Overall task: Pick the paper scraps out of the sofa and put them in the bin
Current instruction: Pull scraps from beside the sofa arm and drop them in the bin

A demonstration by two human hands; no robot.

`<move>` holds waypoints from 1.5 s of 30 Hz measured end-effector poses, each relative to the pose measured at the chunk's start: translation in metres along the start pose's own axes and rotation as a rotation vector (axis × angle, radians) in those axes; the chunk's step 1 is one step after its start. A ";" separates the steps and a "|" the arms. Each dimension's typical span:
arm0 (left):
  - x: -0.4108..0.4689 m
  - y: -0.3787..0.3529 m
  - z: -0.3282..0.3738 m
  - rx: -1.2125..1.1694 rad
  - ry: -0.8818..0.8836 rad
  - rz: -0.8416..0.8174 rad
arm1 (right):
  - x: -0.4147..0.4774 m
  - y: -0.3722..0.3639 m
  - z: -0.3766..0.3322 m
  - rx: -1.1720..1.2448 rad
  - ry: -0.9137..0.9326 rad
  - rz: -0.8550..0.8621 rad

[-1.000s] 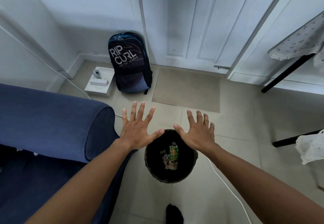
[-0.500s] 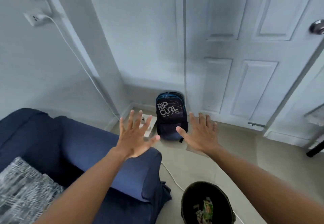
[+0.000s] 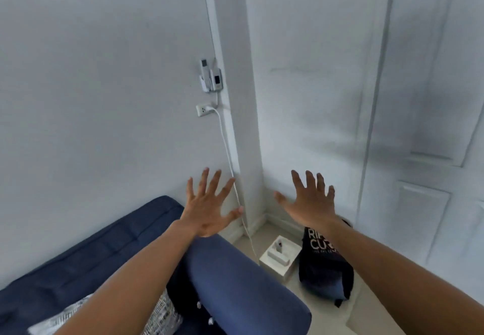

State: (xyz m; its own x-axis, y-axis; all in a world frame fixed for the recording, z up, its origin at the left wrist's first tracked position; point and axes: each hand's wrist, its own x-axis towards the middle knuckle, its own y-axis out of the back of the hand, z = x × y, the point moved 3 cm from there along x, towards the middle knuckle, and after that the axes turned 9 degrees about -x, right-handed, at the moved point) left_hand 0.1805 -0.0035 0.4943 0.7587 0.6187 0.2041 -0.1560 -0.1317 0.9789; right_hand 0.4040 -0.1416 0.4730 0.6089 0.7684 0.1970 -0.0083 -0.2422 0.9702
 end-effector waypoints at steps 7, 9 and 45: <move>-0.041 0.069 -0.085 0.027 0.182 0.082 | 0.022 0.052 -0.108 0.020 0.190 0.023; -0.059 0.083 -0.108 0.036 0.244 0.102 | 0.024 0.057 -0.141 0.022 0.252 0.013; -0.171 -0.128 -0.320 -0.173 0.574 -0.006 | -0.026 -0.206 -0.354 -0.028 0.459 -0.359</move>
State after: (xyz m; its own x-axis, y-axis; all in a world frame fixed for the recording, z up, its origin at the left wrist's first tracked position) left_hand -0.1314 0.1550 0.3354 0.3046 0.9448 0.1204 -0.2896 -0.0285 0.9567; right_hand 0.1090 0.0982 0.3176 0.1713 0.9791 -0.1097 0.1100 0.0917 0.9897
